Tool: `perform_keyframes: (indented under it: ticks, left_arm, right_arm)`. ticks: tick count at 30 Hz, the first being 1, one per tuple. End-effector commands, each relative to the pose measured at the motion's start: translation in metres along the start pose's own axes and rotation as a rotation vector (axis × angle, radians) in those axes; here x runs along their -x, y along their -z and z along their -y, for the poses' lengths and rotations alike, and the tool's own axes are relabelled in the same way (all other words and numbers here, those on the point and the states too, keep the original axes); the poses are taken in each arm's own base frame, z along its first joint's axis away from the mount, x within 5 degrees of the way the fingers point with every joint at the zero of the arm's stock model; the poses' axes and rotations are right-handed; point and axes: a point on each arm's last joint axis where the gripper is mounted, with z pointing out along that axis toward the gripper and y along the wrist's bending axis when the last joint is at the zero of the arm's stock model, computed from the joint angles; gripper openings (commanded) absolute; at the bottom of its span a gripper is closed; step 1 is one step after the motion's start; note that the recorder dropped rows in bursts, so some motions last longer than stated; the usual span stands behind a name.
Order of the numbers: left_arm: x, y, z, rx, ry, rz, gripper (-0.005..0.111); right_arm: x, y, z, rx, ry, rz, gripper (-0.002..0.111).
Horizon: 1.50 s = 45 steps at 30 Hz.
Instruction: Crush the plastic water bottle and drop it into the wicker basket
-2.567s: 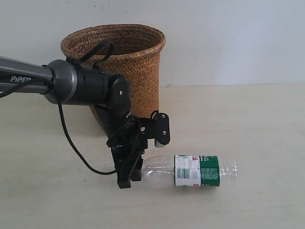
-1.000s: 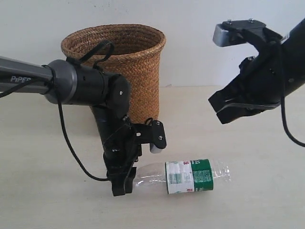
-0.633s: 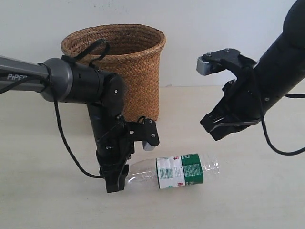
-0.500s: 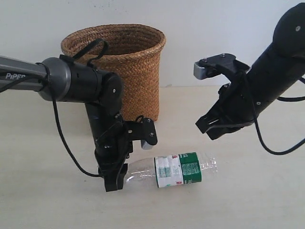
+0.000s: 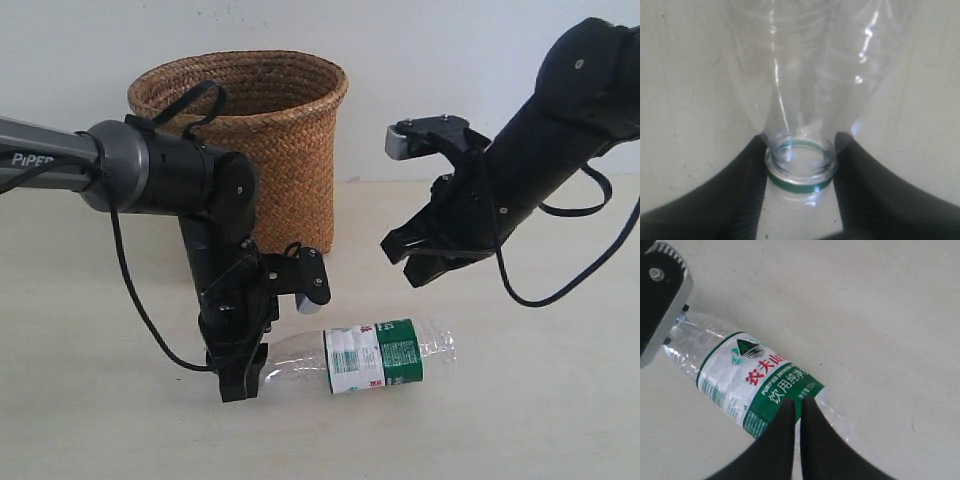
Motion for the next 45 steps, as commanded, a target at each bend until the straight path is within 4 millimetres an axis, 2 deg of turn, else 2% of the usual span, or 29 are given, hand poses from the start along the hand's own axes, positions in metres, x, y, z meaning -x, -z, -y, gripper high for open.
perform_keyframes:
  ticks: [1, 5, 12, 19, 32, 39, 45]
  left_arm:
    - [-0.001, 0.0, 0.0, -0.013, 0.014, -0.008, 0.004]
    - [-0.001, 0.0, 0.0, -0.015, 0.014, -0.009, 0.004]
    - [-0.001, 0.0, 0.0, -0.016, 0.014, -0.011, 0.004]
    - [-0.001, 0.0, 0.0, -0.016, 0.014, -0.011, 0.004]
    - [-0.001, 0.0, 0.0, -0.016, 0.014, -0.011, 0.004]
    - [-0.001, 0.0, 0.0, -0.016, 0.014, -0.011, 0.004]
    - [-0.001, 0.0, 0.0, -0.016, 0.014, -0.011, 0.004]
  right_arm:
    - [-0.001, -0.019, -0.001, 0.028, -0.028, -0.061, 0.0]
    - [-0.004, -0.031, -0.001, 0.043, -0.048, -0.105, 0.0]
    - [-0.006, -0.036, -0.012, 0.017, -0.042, -0.14, 0.0]
    - [-0.017, -0.054, -0.004, -0.029, -0.102, -0.258, 0.0]
    - [-0.028, -0.087, 0.008, -0.056, -0.125, -0.326, 0.0]
    - [-0.041, -0.112, 0.014, -0.047, -0.146, -0.403, 0.0]
    - [-0.044, -0.116, 0.015, -0.043, -0.15, -0.424, 0.0]
